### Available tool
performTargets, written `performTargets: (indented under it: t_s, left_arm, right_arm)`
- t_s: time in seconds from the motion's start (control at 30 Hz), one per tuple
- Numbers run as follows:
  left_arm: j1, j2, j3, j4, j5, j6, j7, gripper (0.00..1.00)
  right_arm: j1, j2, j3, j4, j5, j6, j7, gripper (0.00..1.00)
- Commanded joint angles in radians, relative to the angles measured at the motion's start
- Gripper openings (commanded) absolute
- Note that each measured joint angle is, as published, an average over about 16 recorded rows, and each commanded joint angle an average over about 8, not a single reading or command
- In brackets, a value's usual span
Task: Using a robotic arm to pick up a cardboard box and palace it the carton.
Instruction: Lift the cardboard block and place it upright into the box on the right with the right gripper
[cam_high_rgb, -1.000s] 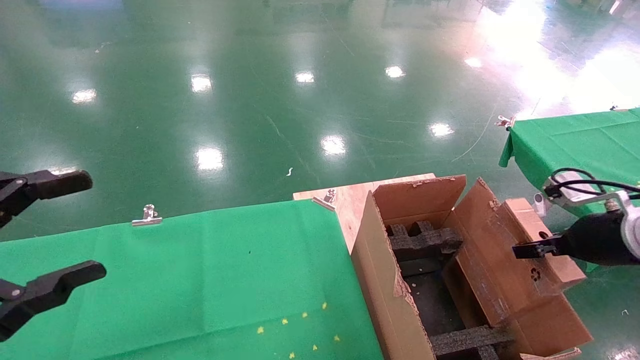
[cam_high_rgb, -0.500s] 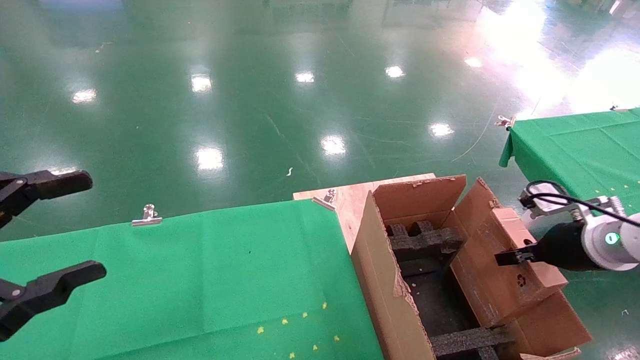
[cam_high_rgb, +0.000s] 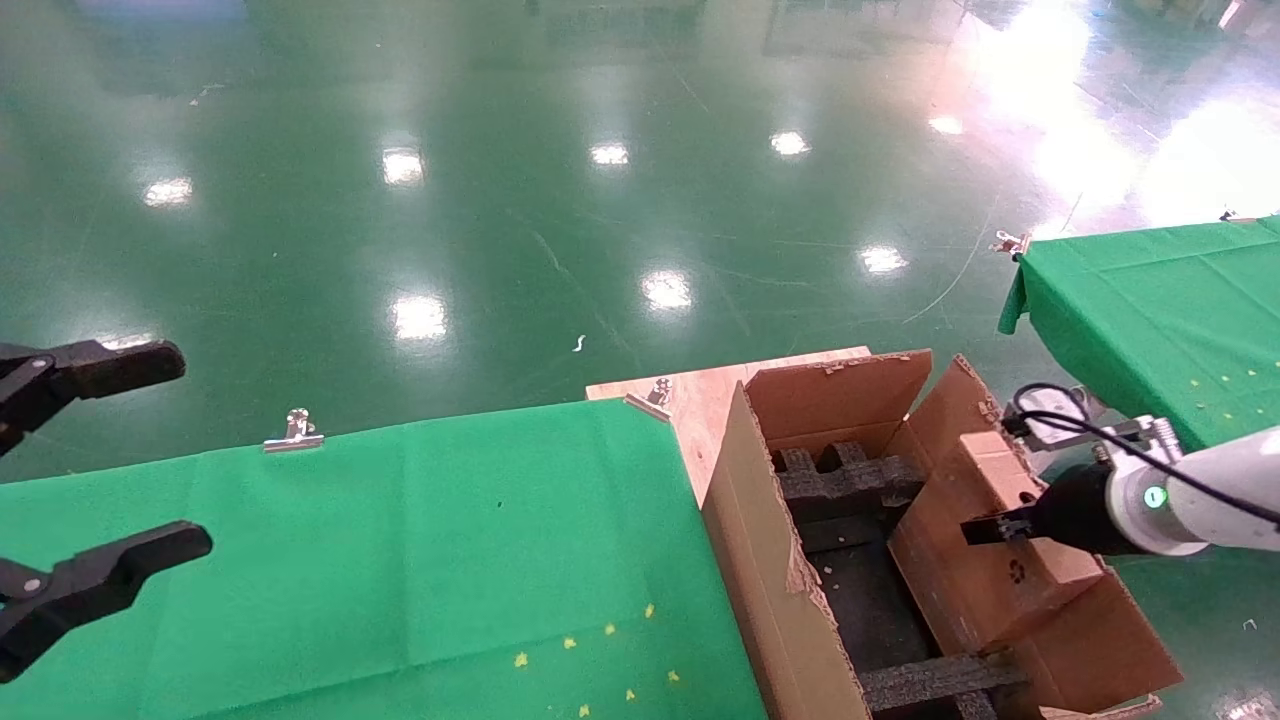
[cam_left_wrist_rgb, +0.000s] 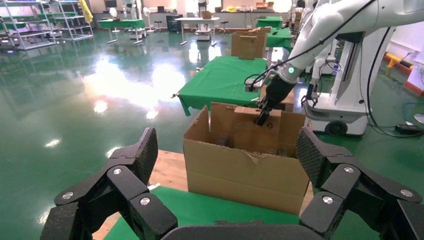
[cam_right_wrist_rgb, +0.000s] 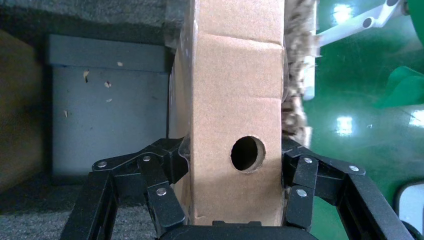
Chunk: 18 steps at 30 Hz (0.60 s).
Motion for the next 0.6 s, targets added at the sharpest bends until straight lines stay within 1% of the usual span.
performTargets:
  t_s: [0.03, 0.33, 0.6]
  left_arm:
    - [0.000, 0.000, 0.000, 0.000, 0.000, 0.000, 0.000, 1.00]
    - [0.000, 0.000, 0.000, 0.000, 0.000, 0.000, 0.000, 1.00]
    - [0.000, 0.000, 0.000, 0.000, 0.000, 0.000, 0.000, 1.00]
  right_arm:
    - [-0.008, -0.012, -0.004, -0.006, -0.007, 0.007, 0.005, 0.00]
    - [-0.042, -0.086, -0.023, -0.106, -0.020, 0.042, -0.004, 0.00]
    - [-0.064, -0.156, -0.033, -0.213, -0.002, 0.066, -0.032, 0.00]
